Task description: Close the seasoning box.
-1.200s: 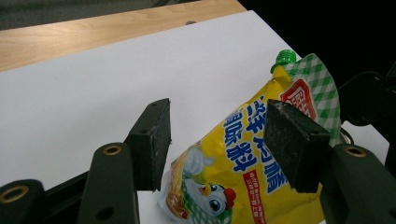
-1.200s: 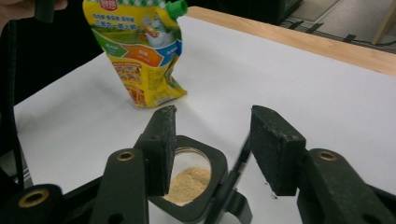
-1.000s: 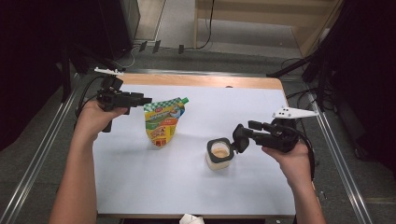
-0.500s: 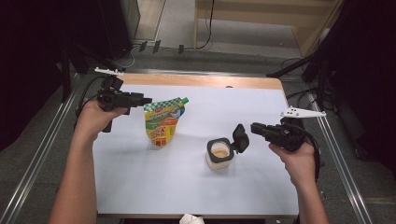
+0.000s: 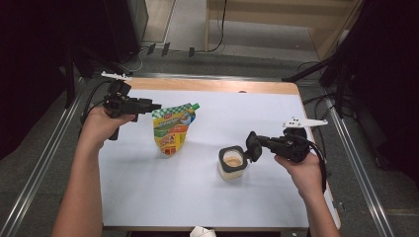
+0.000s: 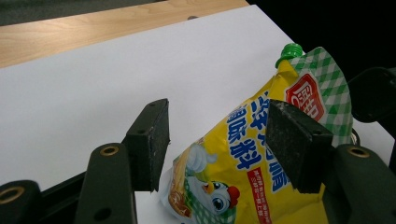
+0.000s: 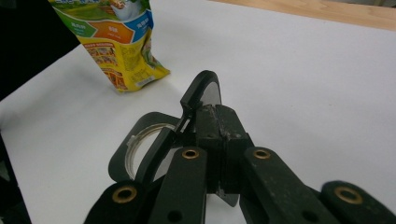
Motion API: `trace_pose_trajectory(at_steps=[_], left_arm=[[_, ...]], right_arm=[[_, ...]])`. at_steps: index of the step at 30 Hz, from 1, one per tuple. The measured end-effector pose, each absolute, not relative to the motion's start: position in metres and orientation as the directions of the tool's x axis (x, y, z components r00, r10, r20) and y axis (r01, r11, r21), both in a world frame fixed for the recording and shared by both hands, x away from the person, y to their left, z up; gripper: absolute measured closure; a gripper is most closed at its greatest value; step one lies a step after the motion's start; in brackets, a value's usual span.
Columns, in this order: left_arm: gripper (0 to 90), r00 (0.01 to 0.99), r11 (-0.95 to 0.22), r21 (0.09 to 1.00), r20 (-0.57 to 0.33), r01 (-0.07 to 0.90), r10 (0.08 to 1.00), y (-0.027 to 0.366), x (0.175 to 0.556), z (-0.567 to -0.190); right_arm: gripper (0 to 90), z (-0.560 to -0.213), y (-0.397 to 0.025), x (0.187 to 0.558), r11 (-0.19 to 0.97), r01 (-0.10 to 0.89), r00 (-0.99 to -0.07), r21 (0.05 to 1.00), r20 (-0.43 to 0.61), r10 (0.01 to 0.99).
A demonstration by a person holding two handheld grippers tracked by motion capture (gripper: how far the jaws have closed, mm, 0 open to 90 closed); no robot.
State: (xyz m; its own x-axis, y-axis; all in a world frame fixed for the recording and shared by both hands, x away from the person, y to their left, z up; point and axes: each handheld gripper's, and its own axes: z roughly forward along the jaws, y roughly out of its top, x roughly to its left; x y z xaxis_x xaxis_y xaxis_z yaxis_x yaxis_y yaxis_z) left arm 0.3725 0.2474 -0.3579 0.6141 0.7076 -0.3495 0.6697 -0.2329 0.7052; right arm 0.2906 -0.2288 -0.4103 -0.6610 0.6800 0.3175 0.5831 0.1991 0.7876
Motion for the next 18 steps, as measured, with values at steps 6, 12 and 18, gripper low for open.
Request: trace_pose_trajectory(at_steps=[6, 12, 18], left_arm=[[41.2, 0.611, -0.231, 0.706, -0.347, 0.669, 0.711, 0.247, 0.373, -0.358], [41.9, 0.614, -0.219, 0.716, -0.353, 0.663, 0.706, 0.248, 0.373, -0.357], [41.9, 0.610, -0.219, 0.708, -0.360, 0.671, 0.706, 0.248, 0.374, -0.359]], right_arm=[[90.0, -0.414, -0.221, 0.291, 0.205, 0.584, -0.678, 0.786, 0.332, 0.656], [90.0, -0.414, -0.211, 0.289, 0.224, 0.577, -0.695, 0.786, 0.327, 0.640], [90.0, -0.415, -0.204, 0.287, 0.234, 0.574, -0.706, 0.785, 0.331, 0.626]])
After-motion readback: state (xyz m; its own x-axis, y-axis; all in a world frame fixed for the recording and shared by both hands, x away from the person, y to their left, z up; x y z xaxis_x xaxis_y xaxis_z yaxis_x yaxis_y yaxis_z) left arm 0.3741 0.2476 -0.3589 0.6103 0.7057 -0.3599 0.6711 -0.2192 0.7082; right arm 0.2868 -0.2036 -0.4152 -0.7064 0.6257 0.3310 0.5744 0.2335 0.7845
